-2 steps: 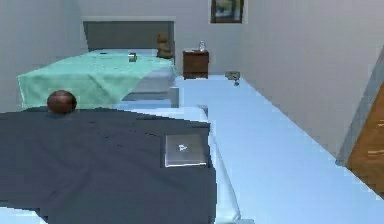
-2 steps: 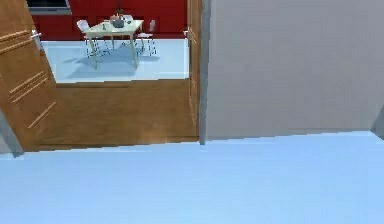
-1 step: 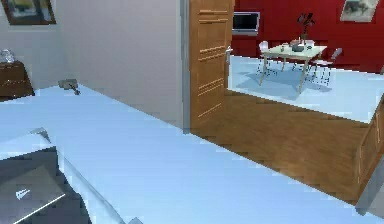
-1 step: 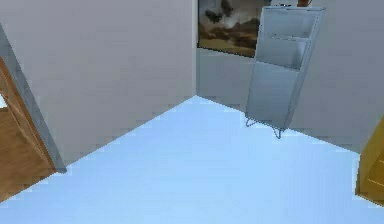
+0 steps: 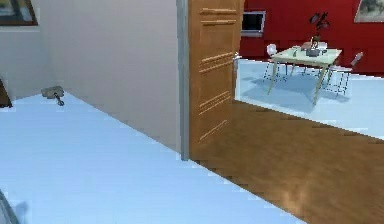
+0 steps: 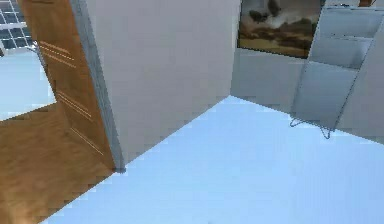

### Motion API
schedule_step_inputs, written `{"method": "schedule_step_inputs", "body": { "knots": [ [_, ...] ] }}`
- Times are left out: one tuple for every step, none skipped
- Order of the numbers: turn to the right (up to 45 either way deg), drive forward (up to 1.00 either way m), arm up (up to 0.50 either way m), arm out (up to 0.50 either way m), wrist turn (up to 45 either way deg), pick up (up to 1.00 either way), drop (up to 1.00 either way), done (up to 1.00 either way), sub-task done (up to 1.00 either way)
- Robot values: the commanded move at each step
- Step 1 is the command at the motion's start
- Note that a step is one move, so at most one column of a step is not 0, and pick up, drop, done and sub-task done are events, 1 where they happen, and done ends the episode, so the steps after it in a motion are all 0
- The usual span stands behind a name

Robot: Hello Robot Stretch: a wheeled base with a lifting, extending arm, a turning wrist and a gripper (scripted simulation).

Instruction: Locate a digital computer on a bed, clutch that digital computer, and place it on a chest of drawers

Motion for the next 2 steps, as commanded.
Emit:
{"method": "schedule_step_inputs", "body": {
  "knots": [
    [0.0, 0.1, 0.0, 0.0, 0.0, 0.0, 0.0, 0.0, 0.0],
    [-45.0, 0.0, 0.0, 0.0, 0.0, 0.0, 0.0, 0.0, 0.0]
  ]
}}
